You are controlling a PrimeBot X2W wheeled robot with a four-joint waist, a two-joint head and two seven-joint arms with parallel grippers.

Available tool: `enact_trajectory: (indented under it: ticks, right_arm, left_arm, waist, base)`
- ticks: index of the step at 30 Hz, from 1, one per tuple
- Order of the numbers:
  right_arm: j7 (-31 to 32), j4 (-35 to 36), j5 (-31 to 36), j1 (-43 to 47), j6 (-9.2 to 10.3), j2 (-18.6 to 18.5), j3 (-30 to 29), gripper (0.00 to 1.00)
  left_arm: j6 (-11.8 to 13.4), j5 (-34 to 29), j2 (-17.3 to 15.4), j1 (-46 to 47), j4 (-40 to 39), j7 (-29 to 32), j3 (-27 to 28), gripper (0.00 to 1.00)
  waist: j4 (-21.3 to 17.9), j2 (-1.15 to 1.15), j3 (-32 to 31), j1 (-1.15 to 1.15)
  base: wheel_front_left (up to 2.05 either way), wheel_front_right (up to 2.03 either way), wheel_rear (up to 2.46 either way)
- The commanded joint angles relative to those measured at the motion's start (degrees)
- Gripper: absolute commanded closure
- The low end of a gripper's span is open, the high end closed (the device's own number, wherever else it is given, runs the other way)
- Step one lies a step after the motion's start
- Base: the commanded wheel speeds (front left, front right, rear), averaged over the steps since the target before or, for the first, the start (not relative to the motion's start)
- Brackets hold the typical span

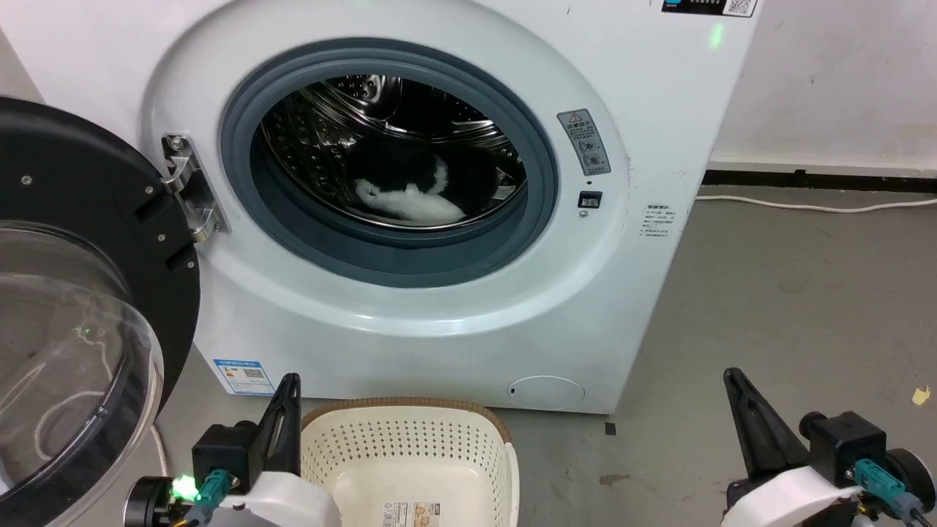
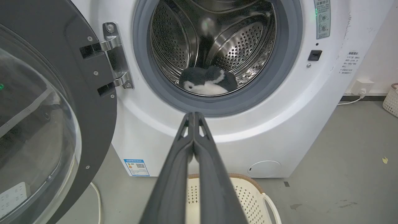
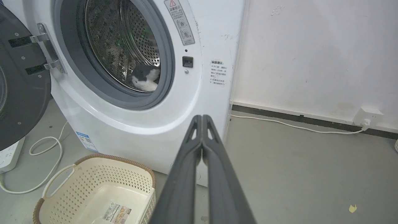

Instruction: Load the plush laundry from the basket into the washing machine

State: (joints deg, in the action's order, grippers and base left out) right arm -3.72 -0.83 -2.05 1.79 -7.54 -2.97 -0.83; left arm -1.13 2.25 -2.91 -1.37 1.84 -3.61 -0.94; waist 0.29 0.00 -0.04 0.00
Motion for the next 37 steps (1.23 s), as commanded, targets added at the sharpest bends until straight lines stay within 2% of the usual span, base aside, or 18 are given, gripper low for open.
enact_trajectory:
  ticks: [1,37]
  right_arm:
    - [0.4,0.3,0.3,-0.6,0.04,0.1,0.2,1.0]
    - [3.7,0.8,2.0,-1.8,0.05,0.1,0.8,1.0]
  left_arm:
    - [0.4,-0.5,0.0,0.7,-0.5,0.3,0.2,1.0]
    - [1.1,-2.2,0.0,1.4,-1.8,3.6,0.9,1.0]
  waist:
    - [0.0,0.0,0.0,0.0]
    - [-0.3,0.0,0.0,0.0]
  base:
    - [0.0,0.0,0.0]
    - [0.0,0.0,0.0]
